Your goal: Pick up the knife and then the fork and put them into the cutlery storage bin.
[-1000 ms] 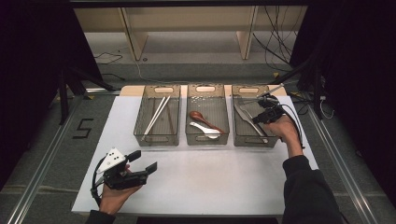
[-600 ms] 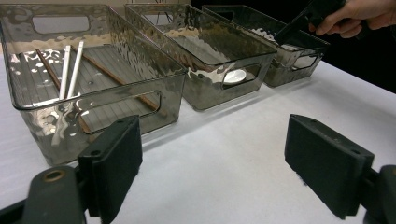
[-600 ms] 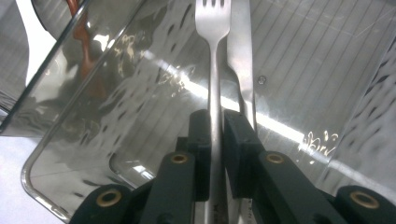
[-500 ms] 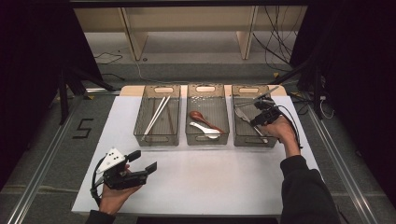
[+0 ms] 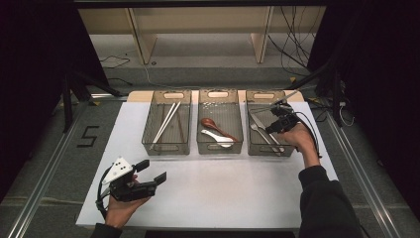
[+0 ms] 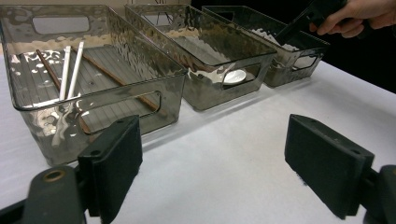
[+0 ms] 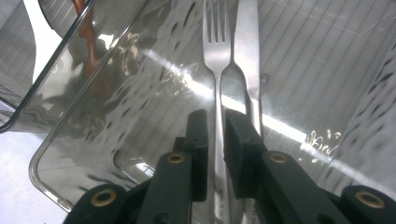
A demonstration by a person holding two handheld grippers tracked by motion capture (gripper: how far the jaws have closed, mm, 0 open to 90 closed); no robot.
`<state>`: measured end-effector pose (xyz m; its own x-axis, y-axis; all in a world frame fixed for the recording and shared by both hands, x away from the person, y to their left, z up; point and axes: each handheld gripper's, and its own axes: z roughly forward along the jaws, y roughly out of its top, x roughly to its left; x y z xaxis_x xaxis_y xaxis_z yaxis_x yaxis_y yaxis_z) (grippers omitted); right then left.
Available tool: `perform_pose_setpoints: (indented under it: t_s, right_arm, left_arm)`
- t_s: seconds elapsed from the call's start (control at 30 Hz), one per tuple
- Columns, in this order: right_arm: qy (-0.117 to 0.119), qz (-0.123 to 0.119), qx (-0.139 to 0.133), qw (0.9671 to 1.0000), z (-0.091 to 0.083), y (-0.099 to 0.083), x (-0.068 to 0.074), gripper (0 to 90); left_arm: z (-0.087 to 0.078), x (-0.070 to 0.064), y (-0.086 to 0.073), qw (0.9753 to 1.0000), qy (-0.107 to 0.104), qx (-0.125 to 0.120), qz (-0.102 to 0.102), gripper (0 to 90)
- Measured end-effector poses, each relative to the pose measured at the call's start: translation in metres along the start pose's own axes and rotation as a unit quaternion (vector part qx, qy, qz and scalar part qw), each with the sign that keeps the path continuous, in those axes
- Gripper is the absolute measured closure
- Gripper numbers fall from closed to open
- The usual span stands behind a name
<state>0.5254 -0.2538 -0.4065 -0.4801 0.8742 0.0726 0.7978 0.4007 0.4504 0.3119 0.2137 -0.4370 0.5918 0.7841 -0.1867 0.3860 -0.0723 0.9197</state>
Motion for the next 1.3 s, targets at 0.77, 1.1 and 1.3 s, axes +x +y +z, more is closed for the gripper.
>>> perform_pose_setpoints:
  t_s: [0.77,1.1,1.3]
  right_arm:
    - [0.057,-0.014,-0.134,0.9893,-0.050,-0.022,0.035,38.4]
    - [0.070,-0.025,-0.176,0.9816,-0.060,-0.045,0.059,32.7]
    - [0.073,-0.037,-0.193,0.9778,-0.065,-0.058,0.071,31.0]
  left_arm:
    - [0.000,0.000,0.000,1.0000,-0.004,0.003,-0.001,18.8]
    - [0.001,-0.001,0.000,1.0000,-0.007,0.004,-0.003,18.8]
    - [0.001,-0.001,0.000,1.0000,-0.008,0.005,-0.004,18.8]
